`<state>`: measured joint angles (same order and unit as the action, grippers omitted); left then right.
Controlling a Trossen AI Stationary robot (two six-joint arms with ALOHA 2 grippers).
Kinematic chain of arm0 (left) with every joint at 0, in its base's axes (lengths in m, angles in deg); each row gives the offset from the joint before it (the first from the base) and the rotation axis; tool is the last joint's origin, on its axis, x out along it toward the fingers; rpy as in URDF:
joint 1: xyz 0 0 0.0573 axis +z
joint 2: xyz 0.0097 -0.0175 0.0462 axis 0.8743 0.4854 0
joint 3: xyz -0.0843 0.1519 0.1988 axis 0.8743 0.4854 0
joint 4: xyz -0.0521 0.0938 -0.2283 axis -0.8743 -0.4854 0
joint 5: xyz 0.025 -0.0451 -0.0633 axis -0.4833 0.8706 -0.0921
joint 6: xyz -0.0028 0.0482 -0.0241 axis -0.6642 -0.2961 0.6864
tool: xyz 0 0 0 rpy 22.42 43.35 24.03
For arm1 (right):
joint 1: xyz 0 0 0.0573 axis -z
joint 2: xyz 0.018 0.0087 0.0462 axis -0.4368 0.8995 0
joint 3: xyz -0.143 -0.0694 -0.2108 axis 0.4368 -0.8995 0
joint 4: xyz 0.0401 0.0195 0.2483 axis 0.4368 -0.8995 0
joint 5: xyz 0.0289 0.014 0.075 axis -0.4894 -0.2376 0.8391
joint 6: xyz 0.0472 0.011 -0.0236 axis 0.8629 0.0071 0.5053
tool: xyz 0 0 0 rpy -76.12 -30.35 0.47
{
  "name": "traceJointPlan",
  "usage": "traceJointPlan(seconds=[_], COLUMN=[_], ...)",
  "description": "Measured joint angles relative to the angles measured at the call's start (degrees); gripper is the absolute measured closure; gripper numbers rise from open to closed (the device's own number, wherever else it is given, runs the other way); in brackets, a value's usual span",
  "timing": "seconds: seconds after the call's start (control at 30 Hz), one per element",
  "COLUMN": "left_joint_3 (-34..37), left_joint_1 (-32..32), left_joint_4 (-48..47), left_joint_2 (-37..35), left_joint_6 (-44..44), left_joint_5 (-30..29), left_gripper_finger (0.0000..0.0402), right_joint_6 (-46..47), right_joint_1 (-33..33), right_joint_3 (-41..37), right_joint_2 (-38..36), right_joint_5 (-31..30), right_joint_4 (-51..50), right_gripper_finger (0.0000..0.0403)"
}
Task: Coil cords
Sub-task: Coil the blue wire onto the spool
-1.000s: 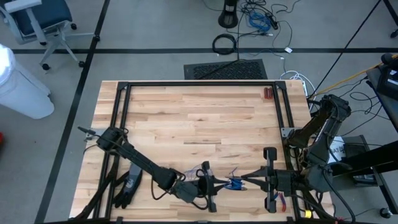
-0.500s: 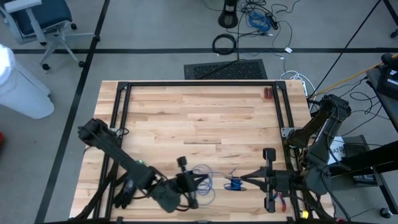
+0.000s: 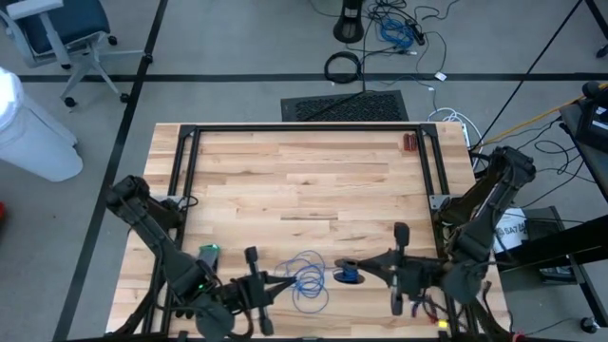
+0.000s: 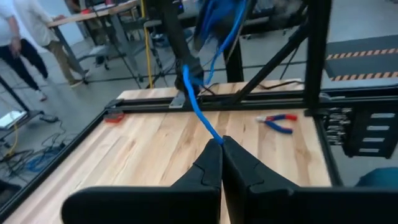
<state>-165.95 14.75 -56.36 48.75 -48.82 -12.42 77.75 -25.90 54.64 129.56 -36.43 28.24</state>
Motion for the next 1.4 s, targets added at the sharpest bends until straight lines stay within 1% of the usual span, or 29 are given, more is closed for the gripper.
traceJointPlan(seconds=[0.13, 0.43, 0.73, 0.87, 1.0, 1.1, 1.2, 1.4], left_joint_3=[0.0, 0.0, 0.0, 0.0, 0.0, 0.0, 0.0, 0.0], left_joint_1=[-0.6, -0.7, 2.0, 3.5, 5.0, 6.0, 7.0, 9.8], left_joint_4=[2.4, 14.1, 18.0, 18.3, 21.9, 25.9, 27.5, 27.7], left_joint_2=[0.0, 0.0, 0.0, 0.0, 0.0, 0.0, 0.0, 1.1], left_joint_6=[-2.8, -11.6, -12.4, -12.4, -13.7, -15.3, -16.6, -16.0], left_joint_5=[0.0, 0.0, 4.7, 4.9, 9.1, 12.2, 13.4, 16.1], left_gripper_finger=[0.04, 0.04, 0.04, 0.04, 0.04, 0.04, 0.04, 0.04], right_joint_6=[-1.5, -2.1, 1.6, 1.8, 2.0, 1.9, 2.0, 2.2], right_joint_1=[1.9, 4.5, 8.1, 9.5, 10.7, 11.5, 12.0, 12.1], right_joint_3=[0.0, 0.0, 0.0, 0.0, 0.0, 0.0, 0.0, 0.0], right_joint_2=[1.6, 3.7, 5.8, 7.1, 8.0, 8.5, 8.5, 8.5], right_joint_5=[0.0, 0.0, 0.1, 1.6, 1.7, 3.4, 5.9, 6.0], right_joint_4=[0.1, 0.2, 0.3, 0.6, 1.6, 3.4, 3.8, 3.8], right_gripper_finger=[0.0403, 0.0403, 0.0403, 0.0403, 0.0403, 0.0403, 0.0403, 0.0403])
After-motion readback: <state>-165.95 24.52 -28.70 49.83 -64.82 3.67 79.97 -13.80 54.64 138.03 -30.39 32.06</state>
